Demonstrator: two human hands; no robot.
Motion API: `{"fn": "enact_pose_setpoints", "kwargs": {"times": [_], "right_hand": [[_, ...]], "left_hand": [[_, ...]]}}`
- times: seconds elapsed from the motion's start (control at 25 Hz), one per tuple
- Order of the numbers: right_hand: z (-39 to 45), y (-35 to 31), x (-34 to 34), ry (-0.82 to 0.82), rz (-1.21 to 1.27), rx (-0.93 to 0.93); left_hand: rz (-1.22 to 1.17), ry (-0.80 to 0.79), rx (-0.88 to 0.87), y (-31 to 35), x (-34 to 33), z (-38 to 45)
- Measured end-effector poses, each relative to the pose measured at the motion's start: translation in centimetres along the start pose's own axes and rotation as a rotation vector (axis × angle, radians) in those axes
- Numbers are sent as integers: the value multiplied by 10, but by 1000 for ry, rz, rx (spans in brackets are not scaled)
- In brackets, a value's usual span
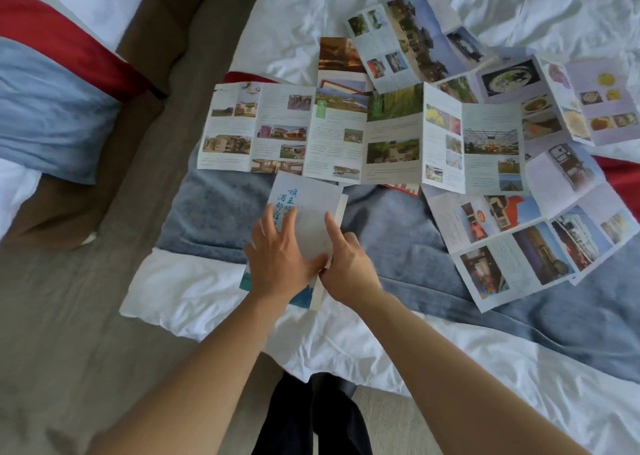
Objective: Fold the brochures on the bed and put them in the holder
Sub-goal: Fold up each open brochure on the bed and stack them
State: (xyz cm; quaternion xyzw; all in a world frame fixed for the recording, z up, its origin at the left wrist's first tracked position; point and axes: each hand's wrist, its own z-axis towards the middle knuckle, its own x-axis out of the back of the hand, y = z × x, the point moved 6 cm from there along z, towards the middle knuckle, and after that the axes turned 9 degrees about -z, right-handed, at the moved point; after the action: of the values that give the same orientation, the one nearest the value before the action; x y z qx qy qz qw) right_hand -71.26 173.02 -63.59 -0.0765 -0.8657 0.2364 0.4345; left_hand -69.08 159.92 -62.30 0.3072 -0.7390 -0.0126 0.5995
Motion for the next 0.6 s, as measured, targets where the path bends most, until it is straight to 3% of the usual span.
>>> {"fn": "enact_pose_setpoints", "kwargs": {"times": [0.28, 0.4, 0.48, 0.6], "right_hand": [[31, -56, -70, -196, -177, 136], [39, -64, -95, -296, -340, 116], [43, -71, -99, -240, -489, 78], [43, -86, -103, -22, -680, 153]], "left_hand": [[-38, 63, 145, -94, -2, 3], [-47, 3, 147, -124, -12, 5], [-57, -74, 19, -130, -20, 6], [8, -130, -111, -139, -25, 8]]}}
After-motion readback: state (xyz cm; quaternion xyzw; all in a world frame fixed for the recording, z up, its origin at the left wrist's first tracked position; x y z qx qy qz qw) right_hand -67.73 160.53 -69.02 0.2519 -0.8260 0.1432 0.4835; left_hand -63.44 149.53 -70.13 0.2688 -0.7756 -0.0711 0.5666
